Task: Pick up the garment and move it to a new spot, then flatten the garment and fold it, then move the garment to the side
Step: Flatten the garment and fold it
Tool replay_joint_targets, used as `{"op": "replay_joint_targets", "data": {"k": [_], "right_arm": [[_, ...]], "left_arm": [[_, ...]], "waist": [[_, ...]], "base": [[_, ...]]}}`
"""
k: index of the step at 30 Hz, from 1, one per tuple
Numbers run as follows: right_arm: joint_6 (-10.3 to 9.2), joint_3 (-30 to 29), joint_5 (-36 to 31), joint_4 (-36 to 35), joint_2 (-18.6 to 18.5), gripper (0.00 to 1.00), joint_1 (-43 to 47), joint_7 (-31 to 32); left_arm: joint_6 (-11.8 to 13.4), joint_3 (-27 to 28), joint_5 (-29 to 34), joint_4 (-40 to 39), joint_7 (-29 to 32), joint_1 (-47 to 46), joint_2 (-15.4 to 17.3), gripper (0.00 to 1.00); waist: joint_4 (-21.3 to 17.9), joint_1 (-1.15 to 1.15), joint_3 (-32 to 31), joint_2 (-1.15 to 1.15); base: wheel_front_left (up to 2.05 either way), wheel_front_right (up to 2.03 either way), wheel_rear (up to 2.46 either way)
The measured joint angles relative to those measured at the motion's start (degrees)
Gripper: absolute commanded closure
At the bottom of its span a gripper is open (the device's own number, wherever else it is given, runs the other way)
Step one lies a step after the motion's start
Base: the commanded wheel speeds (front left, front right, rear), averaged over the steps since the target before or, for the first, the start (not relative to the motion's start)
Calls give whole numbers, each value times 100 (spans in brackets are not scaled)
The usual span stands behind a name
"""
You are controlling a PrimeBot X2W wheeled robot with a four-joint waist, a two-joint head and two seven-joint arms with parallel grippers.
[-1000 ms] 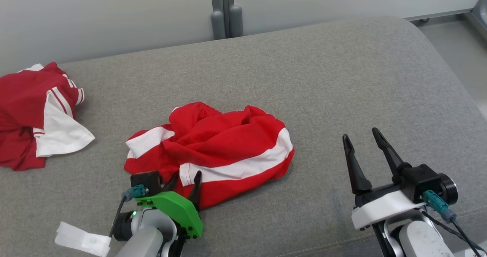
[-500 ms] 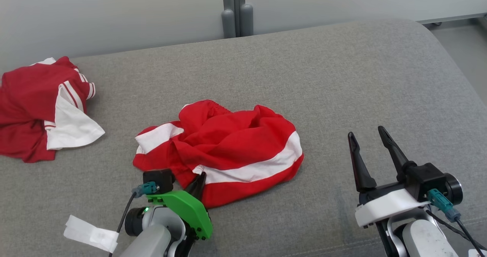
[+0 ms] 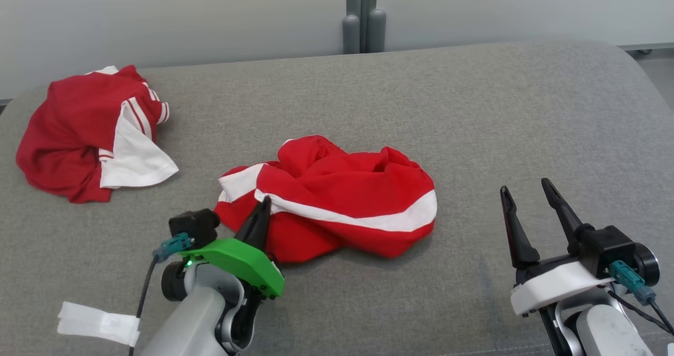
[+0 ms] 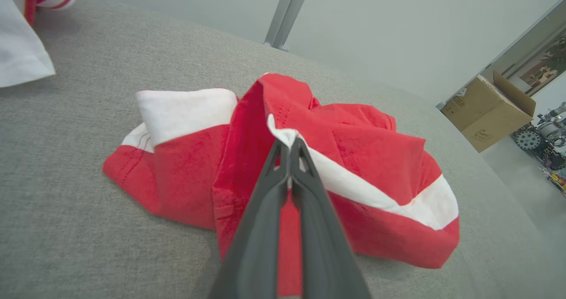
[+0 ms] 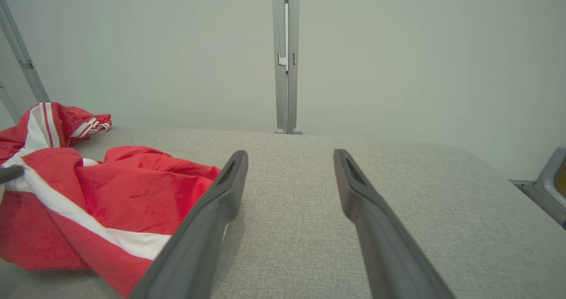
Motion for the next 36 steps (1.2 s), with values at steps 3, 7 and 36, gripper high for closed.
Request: {"op": "replay_joint_targets", "data": {"k": [3, 7, 36], "right_arm": [[143, 9, 86, 157, -82, 0, 26, 0], [330, 40, 129, 342, -237, 0, 55, 29], [724, 1847, 1490, 1717, 70, 0, -105, 656]], "left_arm": [[115, 319, -60, -144, -78, 115, 85, 100], [272, 780, -121, -325, -97, 389, 314, 100], [357, 1440, 101, -1062, -97, 1034, 417, 100]], "waist": [[160, 0, -18, 0], [398, 0, -37, 0], [1302, 0, 148, 0]], "base": [[0, 0, 0], [0, 0, 0], [0, 0, 0]]}}
